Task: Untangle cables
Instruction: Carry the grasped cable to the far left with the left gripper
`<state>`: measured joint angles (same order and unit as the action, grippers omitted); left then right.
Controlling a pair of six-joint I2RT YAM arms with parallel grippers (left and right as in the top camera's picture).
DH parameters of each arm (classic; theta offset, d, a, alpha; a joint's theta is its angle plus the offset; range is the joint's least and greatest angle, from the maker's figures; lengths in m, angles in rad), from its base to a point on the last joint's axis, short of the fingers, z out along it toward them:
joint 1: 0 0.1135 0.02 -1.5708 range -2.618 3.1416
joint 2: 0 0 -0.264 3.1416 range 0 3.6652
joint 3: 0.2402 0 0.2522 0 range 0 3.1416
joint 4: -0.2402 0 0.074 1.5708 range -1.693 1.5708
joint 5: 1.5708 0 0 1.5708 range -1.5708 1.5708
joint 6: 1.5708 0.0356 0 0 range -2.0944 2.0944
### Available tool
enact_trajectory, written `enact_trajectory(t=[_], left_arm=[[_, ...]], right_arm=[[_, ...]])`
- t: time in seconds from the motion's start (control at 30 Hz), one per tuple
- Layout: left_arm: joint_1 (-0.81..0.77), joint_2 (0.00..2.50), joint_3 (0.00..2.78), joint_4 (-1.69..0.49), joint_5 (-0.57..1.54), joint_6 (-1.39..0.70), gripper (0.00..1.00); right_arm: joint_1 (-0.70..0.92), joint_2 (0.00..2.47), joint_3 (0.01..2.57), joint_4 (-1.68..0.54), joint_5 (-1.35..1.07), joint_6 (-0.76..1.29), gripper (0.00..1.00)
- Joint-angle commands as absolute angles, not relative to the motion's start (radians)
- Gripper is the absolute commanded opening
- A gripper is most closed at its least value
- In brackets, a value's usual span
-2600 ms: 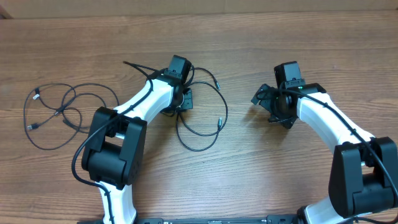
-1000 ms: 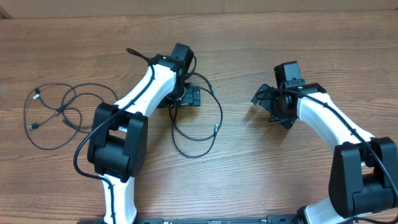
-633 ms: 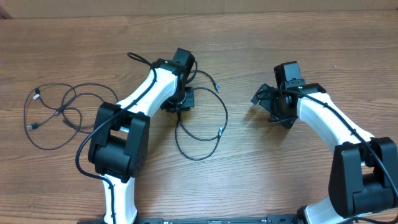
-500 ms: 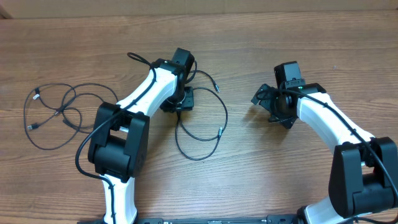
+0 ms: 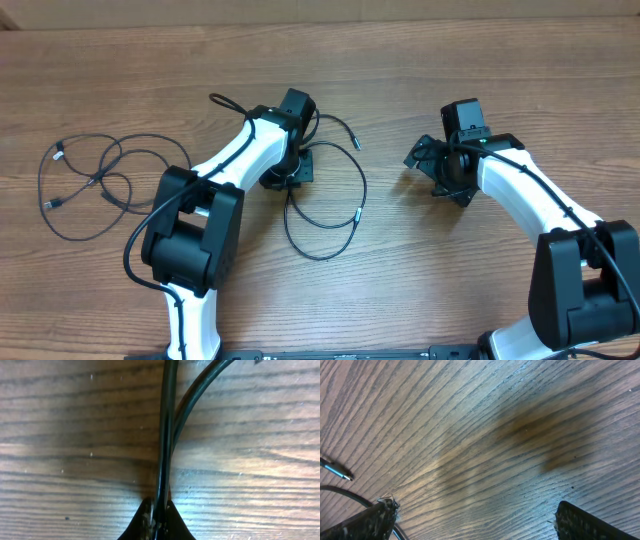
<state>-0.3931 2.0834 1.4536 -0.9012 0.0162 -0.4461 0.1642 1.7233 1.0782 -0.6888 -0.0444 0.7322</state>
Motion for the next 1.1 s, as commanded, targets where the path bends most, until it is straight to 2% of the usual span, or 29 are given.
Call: enact_trajectory(t=[0.0, 0.13, 0.2, 0.4, 0.5, 0.7, 0.8, 1.0, 1.07], left_arm=[[-0.386, 1.974, 1.488, -0.917, 0.026, -0.450, 0.04], [-0.358, 1.771, 1.524, -0.915, -0.018, -0.450, 0.04], [-0.328, 1.646, 1.533, -0.913, -0.117, -0.450, 0.04], [-0.209, 1.514, 1.533, -0.942, -0.401, -0.449, 0.04], [-0.140, 1.525, 1.532, -0.974, -0.449, -0.450, 0.04], [0.062, 1.597, 1.532, -1.038, -0.409, -0.521, 0.10], [0.175, 1.655, 1.532, -1.053, -0.284, -0.521, 0.07], [0.297, 1.757, 1.532, -1.090, -0.177, -0.521, 0.06], [0.323, 1.792, 1.532, -1.095, -0.148, -0.520, 0.16]], right_arm=[[0.160, 1.702, 1.088, -0.683, -0.035, 0.728, 1.00], [0.160, 1.702, 1.088, -0.683, -0.035, 0.728, 1.00], [0.160, 1.702, 1.088, -0.683, -0.035, 0.728, 1.00], [0.160, 1.702, 1.088, -0.683, -0.035, 0.728, 1.00], [0.160, 1.702, 1.088, -0.683, -0.035, 0.728, 1.00], [0.160, 1.702, 1.088, -0.683, -0.035, 0.728, 1.00], [0.160, 1.702, 1.088, -0.683, -0.035, 0.728, 1.00], [0.160, 1.702, 1.088, -0.683, -0.035, 0.728, 1.00], [0.160, 1.702, 1.088, -0.683, -0.035, 0.728, 1.00]])
